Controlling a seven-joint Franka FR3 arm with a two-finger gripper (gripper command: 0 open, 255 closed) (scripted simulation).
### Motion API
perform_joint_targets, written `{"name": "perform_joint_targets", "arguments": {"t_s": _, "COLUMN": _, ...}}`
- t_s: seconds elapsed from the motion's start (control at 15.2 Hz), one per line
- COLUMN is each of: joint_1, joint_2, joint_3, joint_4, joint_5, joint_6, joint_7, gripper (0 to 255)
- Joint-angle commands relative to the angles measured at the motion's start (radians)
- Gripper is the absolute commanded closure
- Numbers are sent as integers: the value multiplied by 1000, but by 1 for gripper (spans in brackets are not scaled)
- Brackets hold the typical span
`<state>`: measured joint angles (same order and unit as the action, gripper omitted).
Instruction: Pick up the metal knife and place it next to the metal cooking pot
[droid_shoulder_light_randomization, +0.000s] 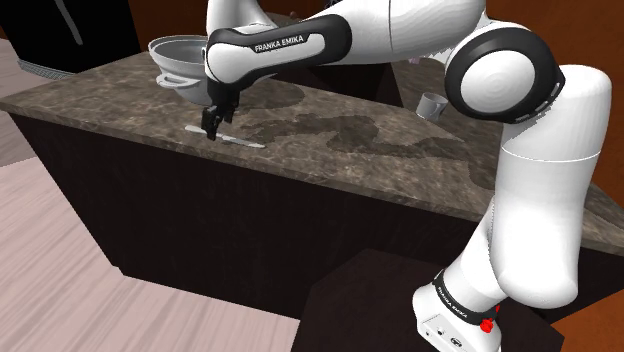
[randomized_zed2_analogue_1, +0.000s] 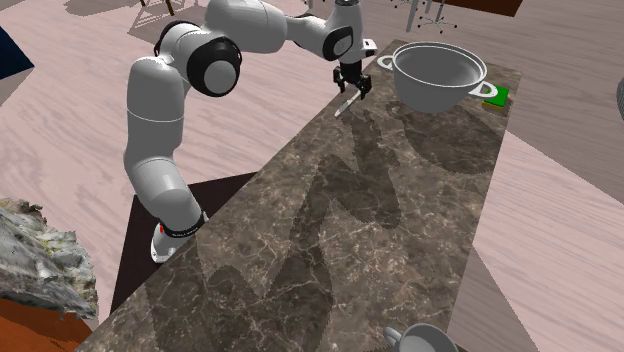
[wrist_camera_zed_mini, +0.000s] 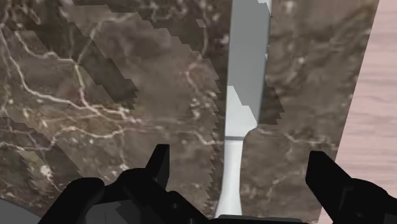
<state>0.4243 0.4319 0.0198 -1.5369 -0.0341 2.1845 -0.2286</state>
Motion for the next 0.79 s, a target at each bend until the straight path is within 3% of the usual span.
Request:
{"name": "perform_joint_targets", "arguments": {"t_s": 0.0, "joint_1": 0, "joint_2": 0, "joint_3": 0, "joint_4": 0, "joint_5": 0, "joint_6": 0, "joint_7": 0, "gripper": 0}}
{"name": "perform_joint_targets", "arguments": {"t_s": 0.26, "joint_1": 1, "joint_2": -61, "joint_3": 1, "joint_4": 33, "joint_5": 2, "joint_6": -94, "joint_7": -1, "gripper": 0}}
{"name": "perform_joint_targets", "arguments": {"t_s": 0.73, "joint_1": 1, "joint_2": -61, "joint_3": 1, "joint_4": 33, "joint_5": 2, "joint_6": -94, "joint_7": -1, "gripper": 0}}
